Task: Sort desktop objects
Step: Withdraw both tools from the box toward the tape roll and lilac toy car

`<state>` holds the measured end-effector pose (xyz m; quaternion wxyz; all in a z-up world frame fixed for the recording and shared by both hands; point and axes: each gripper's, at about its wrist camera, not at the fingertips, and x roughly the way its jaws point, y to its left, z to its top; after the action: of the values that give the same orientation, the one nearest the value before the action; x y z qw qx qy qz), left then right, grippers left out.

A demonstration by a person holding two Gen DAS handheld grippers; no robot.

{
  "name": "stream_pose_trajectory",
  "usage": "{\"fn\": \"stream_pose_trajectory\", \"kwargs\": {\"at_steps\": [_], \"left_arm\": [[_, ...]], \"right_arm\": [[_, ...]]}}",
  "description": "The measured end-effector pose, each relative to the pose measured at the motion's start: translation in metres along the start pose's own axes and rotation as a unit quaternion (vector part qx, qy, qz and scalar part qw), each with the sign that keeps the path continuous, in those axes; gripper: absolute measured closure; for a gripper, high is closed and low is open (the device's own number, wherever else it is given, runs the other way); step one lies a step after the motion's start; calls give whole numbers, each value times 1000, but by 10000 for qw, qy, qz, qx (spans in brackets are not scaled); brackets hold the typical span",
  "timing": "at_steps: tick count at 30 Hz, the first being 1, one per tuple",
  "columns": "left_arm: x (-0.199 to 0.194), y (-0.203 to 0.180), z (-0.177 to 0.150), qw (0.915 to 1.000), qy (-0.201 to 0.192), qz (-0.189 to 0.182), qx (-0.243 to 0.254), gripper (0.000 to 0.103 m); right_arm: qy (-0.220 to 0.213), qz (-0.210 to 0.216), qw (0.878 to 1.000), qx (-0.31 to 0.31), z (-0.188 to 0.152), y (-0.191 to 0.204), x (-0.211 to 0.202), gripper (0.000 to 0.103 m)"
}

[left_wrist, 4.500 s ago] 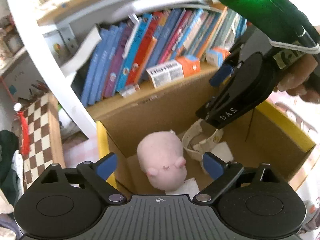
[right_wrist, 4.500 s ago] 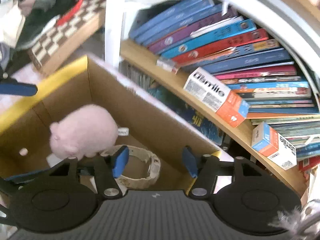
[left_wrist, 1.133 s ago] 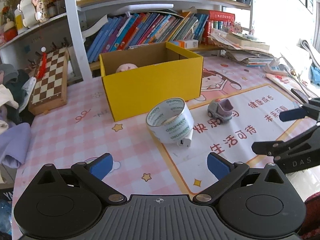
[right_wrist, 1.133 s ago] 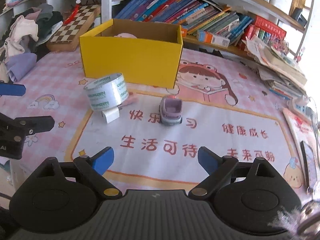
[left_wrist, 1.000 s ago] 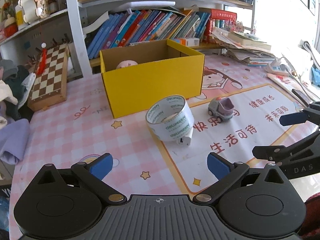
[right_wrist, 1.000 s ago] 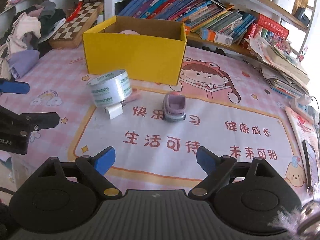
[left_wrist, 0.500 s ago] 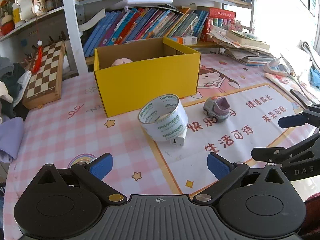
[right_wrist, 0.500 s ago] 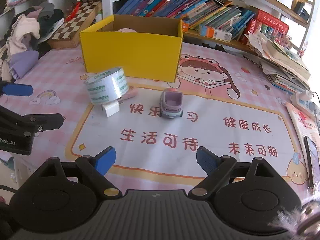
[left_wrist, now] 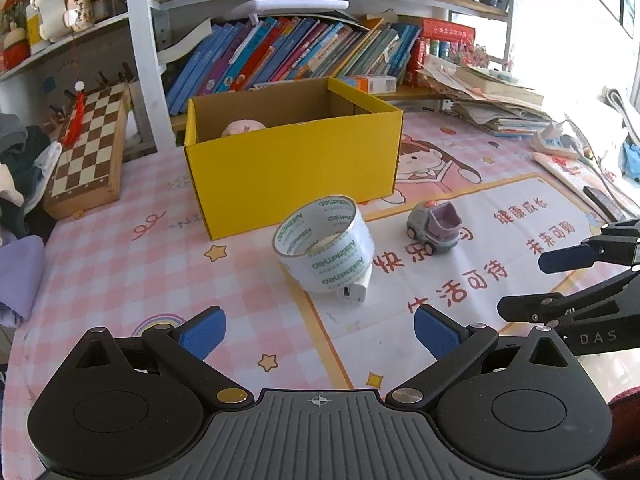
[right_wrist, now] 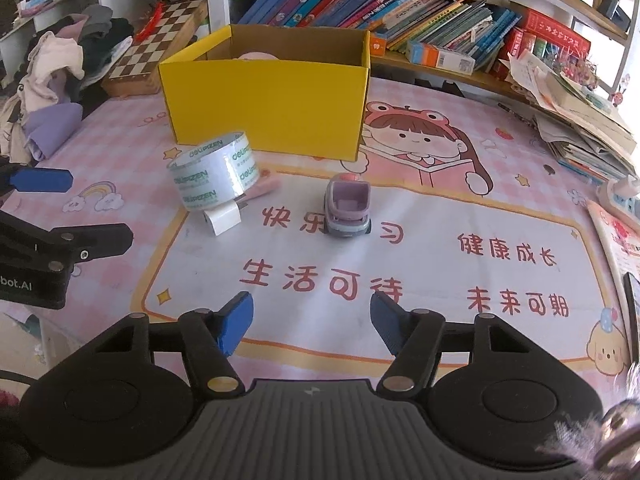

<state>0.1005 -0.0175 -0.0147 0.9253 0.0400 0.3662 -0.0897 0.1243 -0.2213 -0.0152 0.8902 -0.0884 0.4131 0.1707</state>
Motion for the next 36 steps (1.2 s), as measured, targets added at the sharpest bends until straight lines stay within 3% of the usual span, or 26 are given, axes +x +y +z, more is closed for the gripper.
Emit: {"fn": "stream_pose_trajectory", "kwargs": {"at_steps": [2,4,6,23,32,36], "left_arm": [[2,-1,2,10000,-10,14,5,2],[5,-3,3,10000,7,50,26,2],[7,-3,5,10000,14,64,18,2],[35,-11,25,9997,33,205,89,2],[50,-24,32,9987,50,324,388,3],[57,-25,36,9983,82,404,421,9]], "right_arm": [[7,10,10000,20,2,-3,2,41],[46,50,10000,34,4,-6,5,51],[87,81,9999,22,7,-8,9,55],[243,156,9993,-224,40,-25,46,54],[377,294,9982,-351,55,-34,66,53],[426,301,9980,-371,60,-38,75,49]]}}
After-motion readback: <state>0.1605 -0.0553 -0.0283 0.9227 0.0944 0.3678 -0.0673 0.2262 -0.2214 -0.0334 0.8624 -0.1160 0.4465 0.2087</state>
